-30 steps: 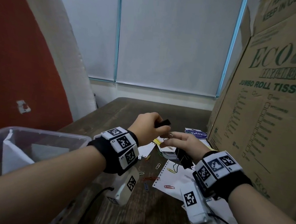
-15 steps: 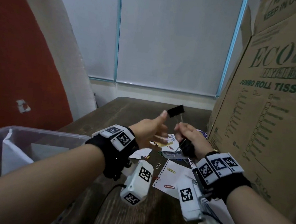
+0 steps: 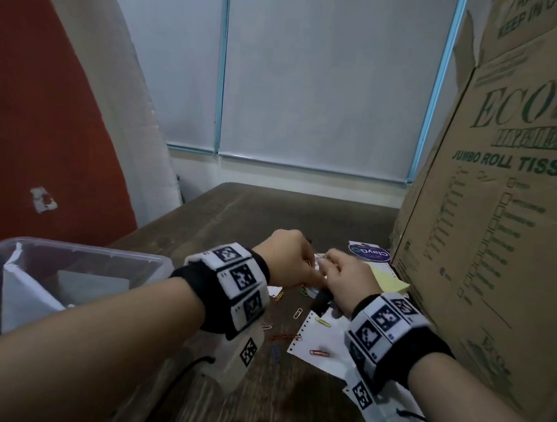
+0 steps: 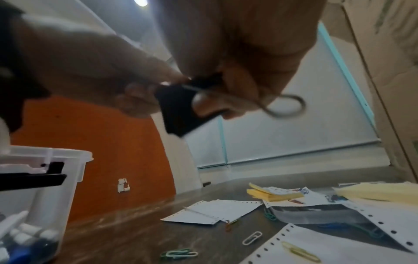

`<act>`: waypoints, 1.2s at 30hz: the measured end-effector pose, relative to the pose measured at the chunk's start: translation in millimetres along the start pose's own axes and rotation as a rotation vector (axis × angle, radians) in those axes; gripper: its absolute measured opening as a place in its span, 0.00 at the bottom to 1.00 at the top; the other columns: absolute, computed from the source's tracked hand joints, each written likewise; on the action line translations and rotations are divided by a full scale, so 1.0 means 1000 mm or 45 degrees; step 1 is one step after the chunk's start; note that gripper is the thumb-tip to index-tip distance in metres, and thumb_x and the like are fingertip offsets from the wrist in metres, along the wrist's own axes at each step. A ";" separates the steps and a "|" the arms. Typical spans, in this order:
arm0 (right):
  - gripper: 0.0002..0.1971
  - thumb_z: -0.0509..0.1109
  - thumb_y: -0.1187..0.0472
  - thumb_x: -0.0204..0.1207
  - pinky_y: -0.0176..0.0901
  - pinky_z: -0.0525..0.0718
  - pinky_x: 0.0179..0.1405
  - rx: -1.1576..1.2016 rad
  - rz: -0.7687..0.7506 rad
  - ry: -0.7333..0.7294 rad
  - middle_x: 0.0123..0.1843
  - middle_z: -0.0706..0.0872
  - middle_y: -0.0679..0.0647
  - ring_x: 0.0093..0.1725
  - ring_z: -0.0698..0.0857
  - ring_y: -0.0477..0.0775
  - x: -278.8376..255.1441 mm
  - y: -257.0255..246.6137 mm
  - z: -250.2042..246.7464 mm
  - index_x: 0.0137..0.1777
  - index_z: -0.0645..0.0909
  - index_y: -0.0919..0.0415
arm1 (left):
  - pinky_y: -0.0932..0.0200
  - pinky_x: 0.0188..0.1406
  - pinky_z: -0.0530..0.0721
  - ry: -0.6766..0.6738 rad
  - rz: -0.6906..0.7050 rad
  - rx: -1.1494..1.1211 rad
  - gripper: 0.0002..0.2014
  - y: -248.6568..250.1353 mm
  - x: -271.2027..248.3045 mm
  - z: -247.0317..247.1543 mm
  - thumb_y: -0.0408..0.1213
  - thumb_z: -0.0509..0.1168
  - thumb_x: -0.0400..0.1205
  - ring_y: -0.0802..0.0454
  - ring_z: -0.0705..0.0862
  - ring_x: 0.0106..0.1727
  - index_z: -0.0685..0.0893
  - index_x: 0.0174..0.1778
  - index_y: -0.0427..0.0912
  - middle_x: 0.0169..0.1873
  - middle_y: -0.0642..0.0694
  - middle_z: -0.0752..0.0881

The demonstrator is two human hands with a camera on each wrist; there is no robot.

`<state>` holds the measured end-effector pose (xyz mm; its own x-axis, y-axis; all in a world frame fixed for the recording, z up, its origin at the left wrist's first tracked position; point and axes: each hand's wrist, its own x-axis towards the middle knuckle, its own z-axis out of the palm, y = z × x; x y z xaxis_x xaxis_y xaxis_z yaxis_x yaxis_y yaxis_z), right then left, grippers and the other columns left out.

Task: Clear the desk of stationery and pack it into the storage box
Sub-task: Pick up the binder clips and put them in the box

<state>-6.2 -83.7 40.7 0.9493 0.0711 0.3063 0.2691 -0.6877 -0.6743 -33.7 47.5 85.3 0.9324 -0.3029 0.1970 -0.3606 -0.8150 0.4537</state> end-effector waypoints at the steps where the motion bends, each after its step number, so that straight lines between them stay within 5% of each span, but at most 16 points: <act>1: 0.13 0.58 0.58 0.82 0.55 0.81 0.37 -0.037 0.041 -0.012 0.38 0.82 0.62 0.35 0.80 0.62 0.002 0.002 0.004 0.36 0.75 0.60 | 0.61 0.31 0.73 0.057 0.076 0.170 0.15 0.005 -0.003 0.002 0.41 0.70 0.76 0.46 0.79 0.30 0.80 0.26 0.39 0.23 0.44 0.77; 4: 0.13 0.58 0.62 0.81 0.52 0.80 0.43 0.033 0.184 0.020 0.51 0.86 0.72 0.48 0.85 0.71 0.009 0.004 0.008 0.53 0.80 0.71 | 0.55 0.37 0.76 0.065 0.257 0.471 0.13 0.017 -0.011 0.013 0.37 0.63 0.79 0.39 0.80 0.39 0.79 0.29 0.37 0.29 0.41 0.79; 6: 0.15 0.56 0.64 0.81 0.53 0.82 0.51 0.063 0.274 0.005 0.55 0.85 0.71 0.55 0.83 0.71 0.014 0.006 0.006 0.60 0.79 0.71 | 0.52 0.40 0.79 0.015 0.393 0.661 0.10 0.024 -0.014 0.020 0.34 0.60 0.82 0.38 0.84 0.47 0.85 0.49 0.34 0.44 0.37 0.85; 8: 0.14 0.55 0.64 0.83 0.50 0.78 0.53 0.040 0.330 -0.033 0.53 0.83 0.67 0.55 0.82 0.64 0.018 0.003 0.001 0.56 0.80 0.70 | 0.54 0.37 0.75 -0.013 0.522 0.852 0.12 0.027 -0.017 0.028 0.29 0.58 0.82 0.38 0.84 0.51 0.81 0.60 0.33 0.53 0.36 0.84; 11: 0.15 0.57 0.63 0.83 0.46 0.74 0.47 0.229 0.379 -0.072 0.35 0.78 0.59 0.41 0.77 0.57 0.023 0.002 -0.004 0.36 0.77 0.64 | 0.54 0.37 0.71 0.010 0.659 0.963 0.17 0.027 -0.017 0.033 0.25 0.55 0.83 0.39 0.83 0.54 0.74 0.68 0.34 0.59 0.35 0.81; 15: 0.12 0.59 0.63 0.82 0.43 0.79 0.45 0.403 0.467 0.004 0.32 0.73 0.50 0.34 0.75 0.50 0.023 0.010 -0.010 0.36 0.74 0.58 | 0.62 0.48 0.76 0.099 0.727 0.382 0.12 0.018 -0.017 0.022 0.37 0.64 0.81 0.48 0.80 0.50 0.81 0.58 0.39 0.52 0.44 0.81; 18: 0.11 0.57 0.63 0.83 0.37 0.80 0.34 0.558 0.525 0.102 0.31 0.73 0.51 0.32 0.75 0.50 0.021 0.011 -0.016 0.53 0.80 0.64 | 0.65 0.39 0.74 0.151 0.421 -0.117 0.16 0.009 -0.012 0.021 0.43 0.74 0.72 0.55 0.74 0.41 0.77 0.48 0.43 0.41 0.52 0.75; 21: 0.18 0.57 0.63 0.82 0.47 0.84 0.53 0.696 0.549 0.126 0.32 0.75 0.52 0.42 0.78 0.57 0.023 0.006 -0.015 0.66 0.77 0.74 | 0.61 0.40 0.74 0.003 -0.066 -0.703 0.27 0.004 -0.004 0.022 0.53 0.71 0.64 0.53 0.78 0.44 0.74 0.54 0.43 0.47 0.47 0.81; 23: 0.19 0.58 0.64 0.82 0.50 0.81 0.51 0.810 0.537 0.205 0.32 0.75 0.55 0.37 0.77 0.57 0.023 0.002 -0.014 0.67 0.75 0.76 | 0.60 0.39 0.74 -0.137 -0.201 -0.847 0.27 0.001 0.001 0.023 0.59 0.68 0.68 0.52 0.79 0.40 0.82 0.53 0.40 0.43 0.47 0.83; 25: 0.16 0.58 0.64 0.82 0.48 0.81 0.51 0.840 0.505 0.259 0.39 0.82 0.62 0.36 0.78 0.56 0.025 0.001 -0.012 0.62 0.79 0.73 | 0.63 0.38 0.77 -0.300 -0.229 -0.971 0.21 0.001 0.001 0.026 0.57 0.67 0.76 0.54 0.78 0.34 0.84 0.49 0.40 0.36 0.47 0.82; 29: 0.16 0.58 0.62 0.80 0.55 0.86 0.50 0.746 0.500 0.469 0.50 0.88 0.61 0.49 0.86 0.64 0.026 -0.001 -0.009 0.31 0.79 0.54 | 0.62 0.39 0.85 -0.322 -0.239 -0.941 0.15 0.003 0.001 0.026 0.48 0.67 0.80 0.54 0.83 0.31 0.84 0.43 0.36 0.34 0.45 0.85; 32: 0.16 0.56 0.62 0.80 0.63 0.88 0.45 0.754 0.443 0.572 0.42 0.88 0.65 0.39 0.88 0.65 0.023 -0.004 -0.008 0.30 0.76 0.52 | 0.66 0.27 0.85 -0.283 -0.268 -0.873 0.11 0.001 0.002 0.018 0.39 0.64 0.83 0.56 0.85 0.25 0.85 0.40 0.36 0.30 0.45 0.87; 36: 0.14 0.54 0.61 0.82 0.51 0.88 0.26 0.565 0.212 0.709 0.38 0.86 0.61 0.27 0.88 0.60 0.016 -0.007 -0.009 0.37 0.77 0.55 | 0.67 0.22 0.77 -0.301 -0.299 -0.876 0.13 0.007 0.001 0.007 0.33 0.60 0.85 0.58 0.80 0.17 0.82 0.35 0.34 0.19 0.48 0.85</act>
<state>5.6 -84.9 56.3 0.7917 -0.4681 0.3926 0.2810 -0.2916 -0.9144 -34.9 37.5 82.6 0.9385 -0.3208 -0.1275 -0.0135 -0.4030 0.9151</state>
